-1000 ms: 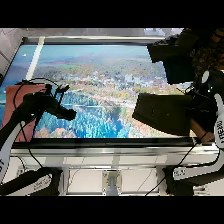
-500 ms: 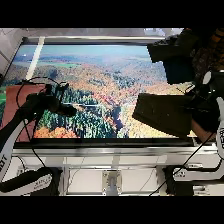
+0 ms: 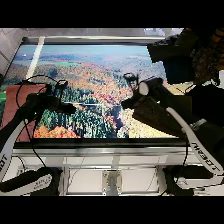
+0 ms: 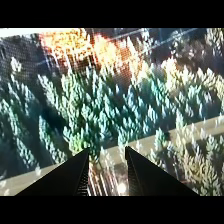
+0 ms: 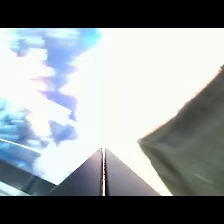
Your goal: Fold the clothes and pants, and hang the long-sleeved shirts on hangers.
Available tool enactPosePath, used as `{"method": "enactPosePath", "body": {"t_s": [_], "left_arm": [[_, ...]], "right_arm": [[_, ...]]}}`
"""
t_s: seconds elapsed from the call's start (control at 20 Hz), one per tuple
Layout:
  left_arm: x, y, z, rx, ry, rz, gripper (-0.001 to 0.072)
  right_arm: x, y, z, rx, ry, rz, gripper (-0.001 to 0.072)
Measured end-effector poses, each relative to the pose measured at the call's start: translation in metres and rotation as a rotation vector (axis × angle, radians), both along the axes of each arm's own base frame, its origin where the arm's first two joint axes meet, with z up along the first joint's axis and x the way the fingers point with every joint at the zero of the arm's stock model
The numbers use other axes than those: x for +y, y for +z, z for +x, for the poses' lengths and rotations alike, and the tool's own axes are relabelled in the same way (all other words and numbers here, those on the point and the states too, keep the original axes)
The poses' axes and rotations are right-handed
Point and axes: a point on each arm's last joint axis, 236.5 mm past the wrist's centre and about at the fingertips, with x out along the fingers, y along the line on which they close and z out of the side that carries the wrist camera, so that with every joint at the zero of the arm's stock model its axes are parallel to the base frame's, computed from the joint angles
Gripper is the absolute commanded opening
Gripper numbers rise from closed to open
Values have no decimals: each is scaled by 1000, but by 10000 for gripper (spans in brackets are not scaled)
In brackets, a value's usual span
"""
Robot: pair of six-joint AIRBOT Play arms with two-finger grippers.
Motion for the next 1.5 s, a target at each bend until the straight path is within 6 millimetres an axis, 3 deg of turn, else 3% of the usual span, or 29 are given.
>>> {"method": "enactPosePath", "body": {"t_s": [0.25,0.4,1.5], "left_arm": [[0,0,1,-4,1,1,269],[0,0,1,-4,1,1,269],[0,0,1,-4,1,1,269]], "right_arm": [[80,-2,-12,-105,126,97,11],[102,2,-14,-134,143,146,11],[111,3,-17,-146,155,162,11]]}}
